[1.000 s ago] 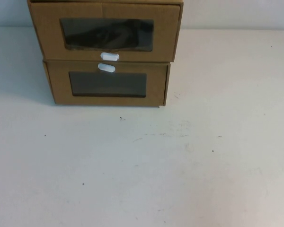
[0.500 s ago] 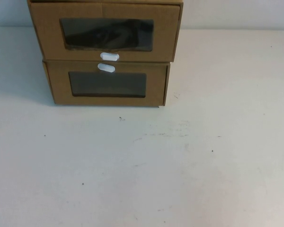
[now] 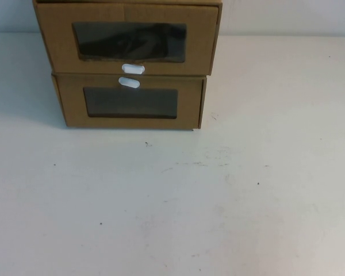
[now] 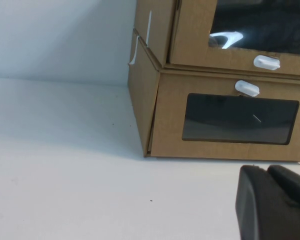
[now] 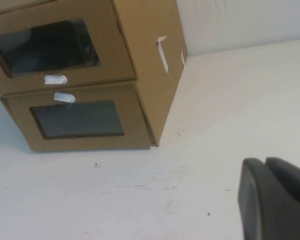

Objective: Close the shoe box

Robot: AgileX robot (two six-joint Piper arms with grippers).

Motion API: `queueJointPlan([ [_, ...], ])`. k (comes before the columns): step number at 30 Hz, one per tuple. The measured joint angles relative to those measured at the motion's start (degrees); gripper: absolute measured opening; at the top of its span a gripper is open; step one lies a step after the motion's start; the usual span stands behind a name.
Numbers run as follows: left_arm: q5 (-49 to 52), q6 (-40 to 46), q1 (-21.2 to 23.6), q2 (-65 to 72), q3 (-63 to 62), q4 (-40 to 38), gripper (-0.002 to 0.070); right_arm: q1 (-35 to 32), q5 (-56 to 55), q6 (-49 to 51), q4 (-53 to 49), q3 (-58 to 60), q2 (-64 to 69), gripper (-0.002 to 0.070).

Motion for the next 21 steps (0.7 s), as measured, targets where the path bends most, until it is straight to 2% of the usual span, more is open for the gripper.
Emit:
queueJointPlan([
  [7,0.0,0.0,0.0,0.0,0.0,0.0,-0.0006,0.0,0.0,0.0,-0.3,0.0,0.0,-0.0013],
  [10,0.0,0.0,0.0,0.0,0.0,0.0,-0.0006,-0.6,0.0,0.0,-5.1,0.5,-0.4,-0.0013],
  [12,0.0,0.0,0.0,0.0,0.0,0.0,-0.0006,-3.6,-0.3,0.0,-8.5,2.1,-1.6,-0.0013],
  [17,0.0,0.0,0.0,0.0,0.0,-0.1,-0.0006,-18.5,-9.1,0.0,-11.2,10.3,-7.0,-0.0013],
  [21,0.0,0.0,0.0,0.0,0.0,-0.1,-0.0006,-24.4,-15.1,0.0,-11.5,17.9,-14.3,-0.0013],
])
